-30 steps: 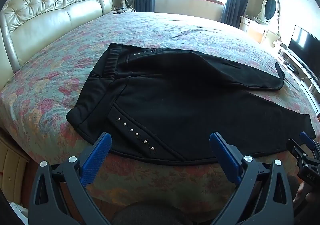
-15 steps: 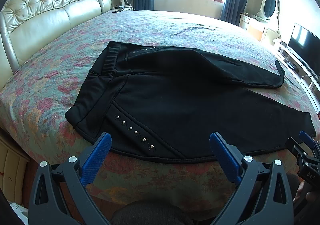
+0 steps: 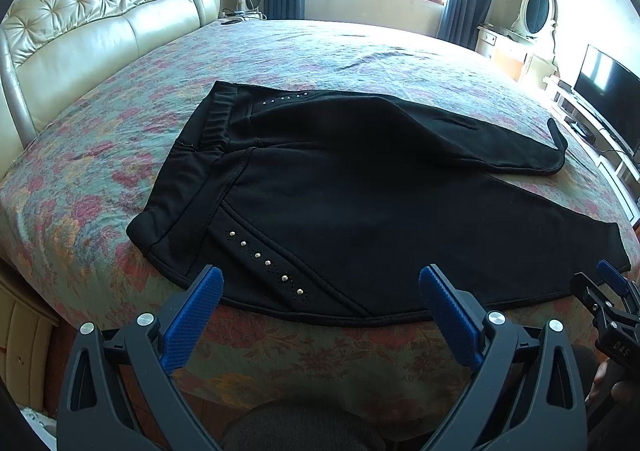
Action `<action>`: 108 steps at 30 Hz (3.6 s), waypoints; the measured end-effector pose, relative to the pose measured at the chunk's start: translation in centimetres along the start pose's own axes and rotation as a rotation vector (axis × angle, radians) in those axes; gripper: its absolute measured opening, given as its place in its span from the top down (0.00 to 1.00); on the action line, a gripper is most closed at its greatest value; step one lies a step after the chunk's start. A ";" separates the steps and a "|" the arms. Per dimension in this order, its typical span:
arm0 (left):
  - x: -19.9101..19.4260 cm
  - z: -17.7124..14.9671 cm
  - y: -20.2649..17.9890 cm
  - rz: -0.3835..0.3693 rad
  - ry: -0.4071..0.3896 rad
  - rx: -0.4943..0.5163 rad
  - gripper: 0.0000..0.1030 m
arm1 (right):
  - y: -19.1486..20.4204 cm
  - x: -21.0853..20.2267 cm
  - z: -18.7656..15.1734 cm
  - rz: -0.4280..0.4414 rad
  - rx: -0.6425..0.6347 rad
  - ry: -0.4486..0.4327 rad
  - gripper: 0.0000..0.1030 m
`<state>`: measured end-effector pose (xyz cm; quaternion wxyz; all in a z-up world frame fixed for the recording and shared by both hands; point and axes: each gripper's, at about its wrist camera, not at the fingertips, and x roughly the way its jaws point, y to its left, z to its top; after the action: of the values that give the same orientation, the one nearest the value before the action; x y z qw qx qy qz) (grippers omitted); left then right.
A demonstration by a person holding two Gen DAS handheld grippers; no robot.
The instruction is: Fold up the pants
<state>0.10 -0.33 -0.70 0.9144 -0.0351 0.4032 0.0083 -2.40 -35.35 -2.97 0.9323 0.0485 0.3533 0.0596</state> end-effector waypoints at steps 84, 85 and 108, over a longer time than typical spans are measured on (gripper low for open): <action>15.5 18.8 20.0 -0.299 0.031 -0.343 0.05 | 1.8 6.7 5.1 0.133 0.045 0.088 0.02; 17.4 19.7 20.2 -0.288 0.058 -0.336 0.05 | 2.0 7.0 5.3 0.141 0.041 0.093 0.02; 29.5 22.5 20.1 -0.368 0.295 -0.193 0.90 | 2.8 12.8 9.9 0.332 -0.090 0.177 0.02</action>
<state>35.73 20.91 -8.46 0.8241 -0.1960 0.5165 -0.1252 13.47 -31.19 -3.61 0.8761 0.0589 0.4181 0.2327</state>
